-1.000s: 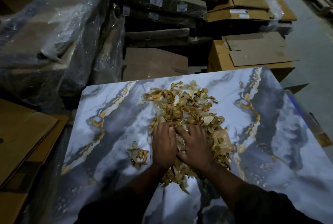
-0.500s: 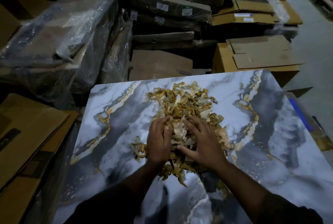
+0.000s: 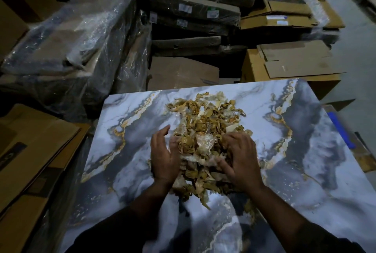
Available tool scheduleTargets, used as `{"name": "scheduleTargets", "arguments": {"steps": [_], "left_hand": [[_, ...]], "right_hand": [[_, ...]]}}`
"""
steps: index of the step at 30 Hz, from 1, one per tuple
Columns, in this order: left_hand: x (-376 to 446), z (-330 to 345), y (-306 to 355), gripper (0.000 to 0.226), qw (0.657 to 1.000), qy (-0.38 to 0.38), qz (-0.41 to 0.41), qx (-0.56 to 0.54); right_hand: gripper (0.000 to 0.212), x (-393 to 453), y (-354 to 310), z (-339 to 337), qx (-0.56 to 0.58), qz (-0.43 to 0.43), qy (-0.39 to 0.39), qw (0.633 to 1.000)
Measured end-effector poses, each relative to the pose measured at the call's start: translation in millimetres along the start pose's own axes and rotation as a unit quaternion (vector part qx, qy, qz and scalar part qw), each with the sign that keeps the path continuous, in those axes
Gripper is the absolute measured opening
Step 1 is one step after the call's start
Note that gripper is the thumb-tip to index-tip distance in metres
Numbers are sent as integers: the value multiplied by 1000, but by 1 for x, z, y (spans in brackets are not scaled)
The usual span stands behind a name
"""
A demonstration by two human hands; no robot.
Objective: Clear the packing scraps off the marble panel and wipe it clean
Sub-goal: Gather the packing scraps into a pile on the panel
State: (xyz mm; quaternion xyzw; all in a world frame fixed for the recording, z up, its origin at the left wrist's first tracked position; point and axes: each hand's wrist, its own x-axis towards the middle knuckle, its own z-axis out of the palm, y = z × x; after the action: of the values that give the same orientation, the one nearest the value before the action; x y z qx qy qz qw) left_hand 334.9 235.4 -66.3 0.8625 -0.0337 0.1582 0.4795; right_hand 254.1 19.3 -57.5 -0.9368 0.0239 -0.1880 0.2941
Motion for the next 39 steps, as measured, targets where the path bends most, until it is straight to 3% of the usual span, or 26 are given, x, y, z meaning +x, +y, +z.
{"name": "scheduleTargets", "arguments": {"steps": [4, 7, 10, 15, 19, 24, 27, 33, 39], "left_hand": [[3, -8, -20, 75, 997, -2, -75, 0], [-5, -3, -37, 93, 987, -40, -155, -22], [-18, 6, -37, 92, 983, -83, -166, 16], [-40, 17, -19, 69, 977, -124, -172, -24], [-33, 10, -17, 58, 978, -71, -191, -47], [-12, 3, -19, 60, 981, -55, -176, -53], [8, 6, -15, 63, 983, -47, -166, -56], [64, 17, -12, 40, 985, -24, -166, -45], [109, 45, -19, 54, 984, -87, -152, 6]], "right_hand": [[71, -8, 28, -7, -12, 95, 45, 994], [88, -17, 47, 0, 0, 211, 12, 977], [97, -26, 47, 14, 55, 274, -35, 960], [87, -30, 27, 32, 120, 255, -58, 958], [79, -28, 32, 23, 115, 246, 9, 962], [77, -19, 41, 15, 94, 218, 6, 971], [75, -2, 46, 7, 92, 222, 54, 969], [63, 56, 61, -1, 80, 222, 70, 969], [48, 137, 91, 7, 92, 239, -24, 966]]}}
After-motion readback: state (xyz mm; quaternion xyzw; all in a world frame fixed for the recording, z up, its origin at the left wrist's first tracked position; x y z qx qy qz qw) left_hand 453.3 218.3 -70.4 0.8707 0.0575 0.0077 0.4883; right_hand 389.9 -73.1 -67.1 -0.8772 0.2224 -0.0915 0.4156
